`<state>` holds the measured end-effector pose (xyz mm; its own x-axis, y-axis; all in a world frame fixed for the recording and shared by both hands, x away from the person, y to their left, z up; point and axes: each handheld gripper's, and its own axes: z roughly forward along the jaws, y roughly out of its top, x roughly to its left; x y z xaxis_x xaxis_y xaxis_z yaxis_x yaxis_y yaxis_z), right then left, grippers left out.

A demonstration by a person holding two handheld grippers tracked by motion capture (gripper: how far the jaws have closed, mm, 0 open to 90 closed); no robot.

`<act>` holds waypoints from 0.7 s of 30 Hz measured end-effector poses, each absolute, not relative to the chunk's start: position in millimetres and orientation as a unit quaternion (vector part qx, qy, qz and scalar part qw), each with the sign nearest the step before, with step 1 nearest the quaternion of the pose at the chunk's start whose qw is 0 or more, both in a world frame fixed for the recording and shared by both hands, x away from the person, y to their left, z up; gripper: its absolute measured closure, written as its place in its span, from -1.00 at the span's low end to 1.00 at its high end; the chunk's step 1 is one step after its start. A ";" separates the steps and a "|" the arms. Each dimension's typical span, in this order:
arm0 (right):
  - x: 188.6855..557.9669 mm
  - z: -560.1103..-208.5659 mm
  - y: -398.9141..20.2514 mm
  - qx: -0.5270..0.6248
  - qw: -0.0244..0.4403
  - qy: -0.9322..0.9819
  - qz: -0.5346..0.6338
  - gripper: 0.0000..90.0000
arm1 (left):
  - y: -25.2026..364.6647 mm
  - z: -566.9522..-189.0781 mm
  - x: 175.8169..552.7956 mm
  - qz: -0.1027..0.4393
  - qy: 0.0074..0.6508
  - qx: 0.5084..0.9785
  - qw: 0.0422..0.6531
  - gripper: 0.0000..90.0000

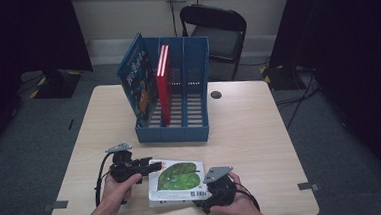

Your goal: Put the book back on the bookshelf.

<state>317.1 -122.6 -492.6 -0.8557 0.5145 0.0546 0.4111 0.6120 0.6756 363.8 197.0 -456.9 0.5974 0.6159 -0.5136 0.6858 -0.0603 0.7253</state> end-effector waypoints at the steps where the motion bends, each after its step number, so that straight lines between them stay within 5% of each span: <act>1: 317.3 -492.5 -122.6 0.260 0.072 0.894 0.357 -0.85 | 196.6 -455.6 363.5 -0.032 0.446 0.728 0.520 -0.09; 21: 317.7 -489.6 -126.0 0.271 0.071 0.892 0.355 -0.81 | 196.1 -446.6 359.4 -0.042 0.432 0.723 0.538 -0.13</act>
<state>317.7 -126.0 -489.6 -0.8427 0.5343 0.0667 0.4337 0.6001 0.6721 359.4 196.1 -446.6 0.6236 0.5782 -0.5261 0.6697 -0.0480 0.7411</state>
